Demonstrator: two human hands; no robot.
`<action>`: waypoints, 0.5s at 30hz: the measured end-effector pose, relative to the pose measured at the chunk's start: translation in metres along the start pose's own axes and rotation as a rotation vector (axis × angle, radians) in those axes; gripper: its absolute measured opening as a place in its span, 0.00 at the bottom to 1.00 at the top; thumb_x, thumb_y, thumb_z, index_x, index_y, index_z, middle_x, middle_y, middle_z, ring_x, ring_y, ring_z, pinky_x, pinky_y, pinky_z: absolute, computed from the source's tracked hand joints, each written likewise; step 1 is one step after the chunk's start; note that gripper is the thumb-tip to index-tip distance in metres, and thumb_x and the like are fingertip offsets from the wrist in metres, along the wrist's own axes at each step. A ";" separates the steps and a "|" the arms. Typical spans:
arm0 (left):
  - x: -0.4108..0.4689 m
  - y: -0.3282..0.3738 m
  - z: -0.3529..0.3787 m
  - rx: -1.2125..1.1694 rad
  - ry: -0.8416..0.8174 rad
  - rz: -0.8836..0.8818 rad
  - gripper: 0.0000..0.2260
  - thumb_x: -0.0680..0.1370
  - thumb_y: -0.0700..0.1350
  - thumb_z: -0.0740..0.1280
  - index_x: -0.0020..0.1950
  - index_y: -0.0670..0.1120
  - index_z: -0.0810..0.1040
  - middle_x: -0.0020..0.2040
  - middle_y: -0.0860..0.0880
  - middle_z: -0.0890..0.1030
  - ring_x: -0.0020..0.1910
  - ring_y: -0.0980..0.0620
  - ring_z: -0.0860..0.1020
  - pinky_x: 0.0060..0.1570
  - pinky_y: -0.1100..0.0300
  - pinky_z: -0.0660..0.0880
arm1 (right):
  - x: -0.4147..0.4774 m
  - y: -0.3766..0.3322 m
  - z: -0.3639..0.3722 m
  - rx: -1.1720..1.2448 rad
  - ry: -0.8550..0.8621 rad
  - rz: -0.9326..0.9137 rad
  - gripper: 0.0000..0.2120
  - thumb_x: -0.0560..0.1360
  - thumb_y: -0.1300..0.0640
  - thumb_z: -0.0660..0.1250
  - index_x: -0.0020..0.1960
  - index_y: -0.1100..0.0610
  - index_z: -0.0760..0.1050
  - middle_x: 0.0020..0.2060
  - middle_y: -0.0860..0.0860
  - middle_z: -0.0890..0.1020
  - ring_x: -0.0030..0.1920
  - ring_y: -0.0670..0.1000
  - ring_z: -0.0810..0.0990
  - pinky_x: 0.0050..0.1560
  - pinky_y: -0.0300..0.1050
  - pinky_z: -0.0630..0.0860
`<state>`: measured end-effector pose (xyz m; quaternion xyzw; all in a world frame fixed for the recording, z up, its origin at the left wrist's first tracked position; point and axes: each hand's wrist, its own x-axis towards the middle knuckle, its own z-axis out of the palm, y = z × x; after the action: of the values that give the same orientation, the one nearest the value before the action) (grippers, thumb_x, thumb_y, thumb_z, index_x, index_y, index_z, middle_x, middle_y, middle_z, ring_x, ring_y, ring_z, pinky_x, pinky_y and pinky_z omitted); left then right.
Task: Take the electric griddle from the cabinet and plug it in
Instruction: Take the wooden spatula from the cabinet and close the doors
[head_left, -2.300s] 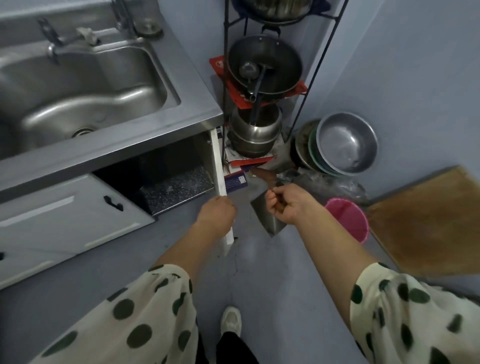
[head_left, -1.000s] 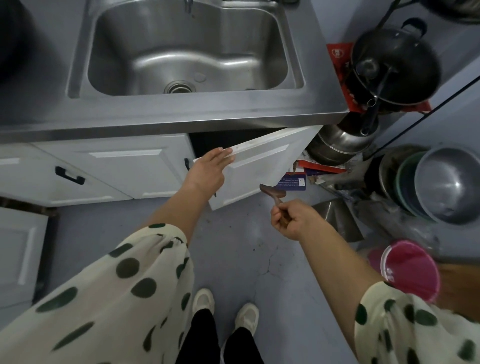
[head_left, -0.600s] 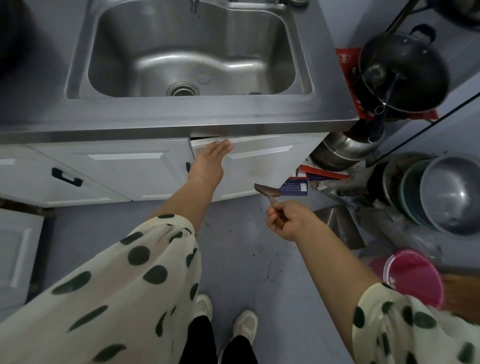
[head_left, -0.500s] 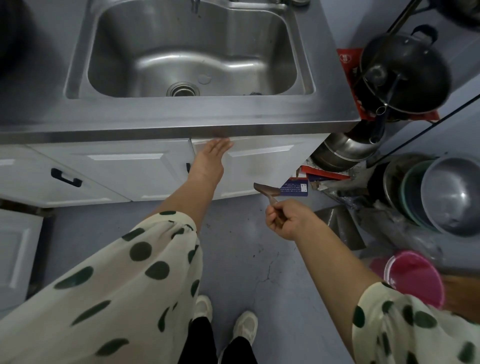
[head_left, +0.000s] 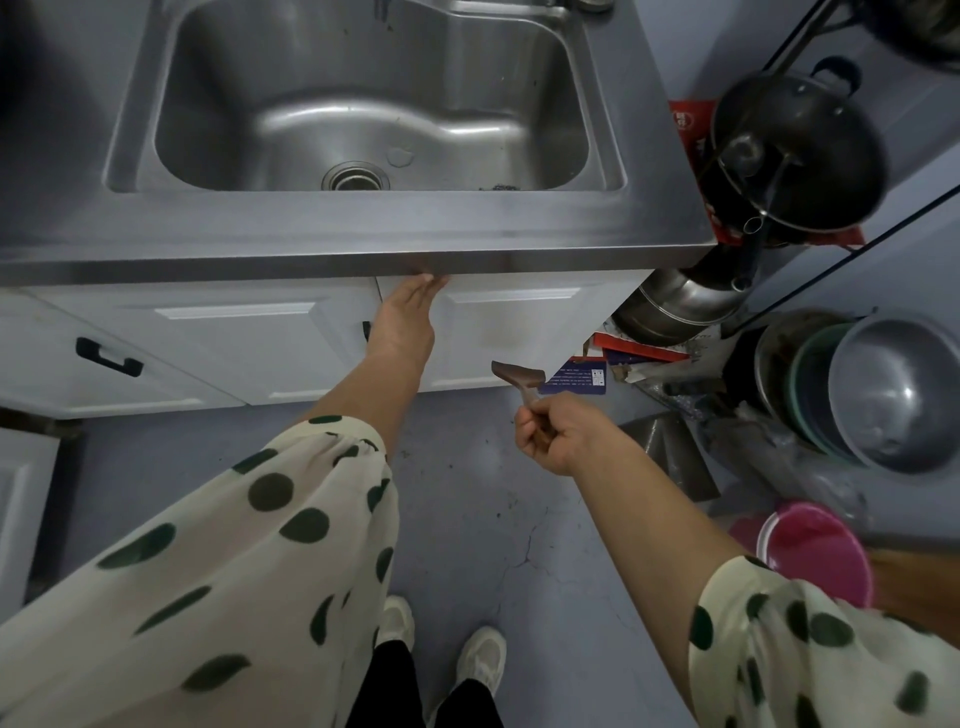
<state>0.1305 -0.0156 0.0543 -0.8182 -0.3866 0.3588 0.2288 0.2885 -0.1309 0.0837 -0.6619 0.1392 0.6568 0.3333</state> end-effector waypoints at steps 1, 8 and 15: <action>0.000 0.000 0.000 -0.005 0.002 -0.002 0.26 0.79 0.56 0.62 0.76 0.48 0.64 0.79 0.43 0.39 0.79 0.46 0.39 0.75 0.52 0.36 | 0.000 0.000 0.000 -0.002 0.000 -0.002 0.06 0.80 0.65 0.54 0.49 0.62 0.70 0.31 0.55 0.73 0.27 0.47 0.70 0.19 0.33 0.70; -0.005 -0.001 -0.002 -0.081 0.034 0.013 0.26 0.78 0.54 0.65 0.74 0.47 0.68 0.80 0.43 0.42 0.79 0.45 0.42 0.76 0.51 0.37 | 0.001 0.005 0.000 -0.017 0.007 0.004 0.09 0.80 0.64 0.54 0.44 0.62 0.70 0.31 0.55 0.73 0.27 0.47 0.70 0.18 0.33 0.69; -0.028 -0.006 -0.014 -0.217 0.073 0.083 0.22 0.78 0.45 0.65 0.72 0.43 0.71 0.80 0.41 0.46 0.79 0.43 0.44 0.76 0.49 0.41 | -0.020 0.010 0.002 -0.023 -0.023 -0.011 0.09 0.80 0.65 0.53 0.43 0.62 0.70 0.30 0.54 0.73 0.25 0.47 0.71 0.18 0.32 0.69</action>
<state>0.1259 -0.0360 0.0781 -0.8660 -0.3806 0.2938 0.1377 0.2787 -0.1424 0.1006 -0.6588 0.1245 0.6641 0.3309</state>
